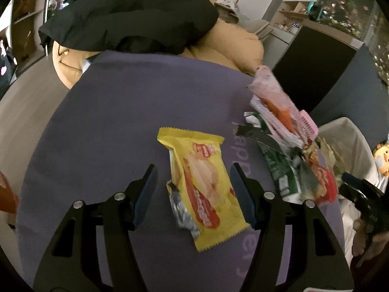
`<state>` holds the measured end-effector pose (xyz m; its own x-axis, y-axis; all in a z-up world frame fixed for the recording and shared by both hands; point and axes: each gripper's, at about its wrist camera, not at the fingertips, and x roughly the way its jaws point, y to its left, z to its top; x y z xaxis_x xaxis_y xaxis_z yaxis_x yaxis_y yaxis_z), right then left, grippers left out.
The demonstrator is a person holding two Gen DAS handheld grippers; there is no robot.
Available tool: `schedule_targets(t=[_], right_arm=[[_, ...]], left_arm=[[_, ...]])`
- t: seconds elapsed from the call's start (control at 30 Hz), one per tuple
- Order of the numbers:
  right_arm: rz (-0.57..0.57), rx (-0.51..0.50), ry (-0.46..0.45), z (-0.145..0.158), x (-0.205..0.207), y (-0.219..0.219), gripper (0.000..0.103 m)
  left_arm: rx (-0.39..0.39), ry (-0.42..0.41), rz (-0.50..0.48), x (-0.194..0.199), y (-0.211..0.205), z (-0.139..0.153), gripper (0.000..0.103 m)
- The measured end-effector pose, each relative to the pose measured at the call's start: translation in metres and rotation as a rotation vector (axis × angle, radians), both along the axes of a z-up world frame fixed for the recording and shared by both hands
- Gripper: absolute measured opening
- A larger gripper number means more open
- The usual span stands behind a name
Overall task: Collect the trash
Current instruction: 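Close the left tool on the yellow biscuit wrapper while the right tool reaches the red chip bag, then carry the yellow biscuit wrapper and red chip tube over the yellow bag and release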
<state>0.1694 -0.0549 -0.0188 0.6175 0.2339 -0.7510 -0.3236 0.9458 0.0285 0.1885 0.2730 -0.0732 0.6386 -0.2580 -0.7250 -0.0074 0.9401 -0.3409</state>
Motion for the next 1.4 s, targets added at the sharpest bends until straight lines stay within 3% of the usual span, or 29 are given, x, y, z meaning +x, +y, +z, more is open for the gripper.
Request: schedule_targets(t=[0.07, 0.17, 0.23, 0.3, 0.67, 0.73, 0.83, 0.9, 0.97, 1.13, 1.4], right_arm=[[0.015, 0.019, 0.006, 0.001, -0.002, -0.001, 0.061], [0.056, 0.07, 0.015, 0.004, -0.004, -0.001, 0.061], [0.095, 0.036, -0.031, 0.008, -0.007, 0.008, 0.061], [0.134, 0.01, -0.066, 0.009, -0.008, 0.017, 0.061], [0.252, -0.126, -0.043, -0.022, 0.029, 0.061, 0.061], [0.254, -0.112, -0.037, -0.02, 0.03, 0.061, 0.06], [0.26, -0.086, -0.021, -0.017, 0.027, 0.057, 0.048], [0.247, -0.112, -0.032, -0.015, 0.023, 0.055, 0.031], [0.244, -0.097, -0.017, -0.013, 0.019, 0.049, 0.021], [0.211, -0.014, -0.043, 0.003, 0.003, 0.029, 0.02], [0.12, -0.013, -0.094, 0.017, -0.017, 0.003, 0.02]], left_arm=[[-0.003, 0.034, 0.004, 0.009, -0.002, -0.006, 0.055], [-0.002, 0.043, -0.011, 0.013, -0.008, -0.01, 0.035], [-0.005, 0.043, -0.039, 0.013, -0.011, -0.011, 0.02], [-0.005, 0.032, -0.059, 0.008, -0.016, -0.009, 0.017], [-0.029, 0.025, -0.108, -0.01, -0.024, -0.004, 0.016], [-0.031, 0.029, -0.116, -0.01, -0.026, -0.004, 0.016], [-0.038, 0.036, -0.131, -0.012, -0.029, -0.005, 0.016], [-0.043, 0.035, -0.144, -0.013, -0.033, -0.004, 0.016], [-0.044, 0.031, -0.157, -0.014, -0.039, -0.003, 0.016], [-0.009, 0.02, -0.166, -0.015, -0.049, 0.001, 0.022], [0.04, 0.058, -0.148, -0.007, -0.057, -0.006, 0.026]])
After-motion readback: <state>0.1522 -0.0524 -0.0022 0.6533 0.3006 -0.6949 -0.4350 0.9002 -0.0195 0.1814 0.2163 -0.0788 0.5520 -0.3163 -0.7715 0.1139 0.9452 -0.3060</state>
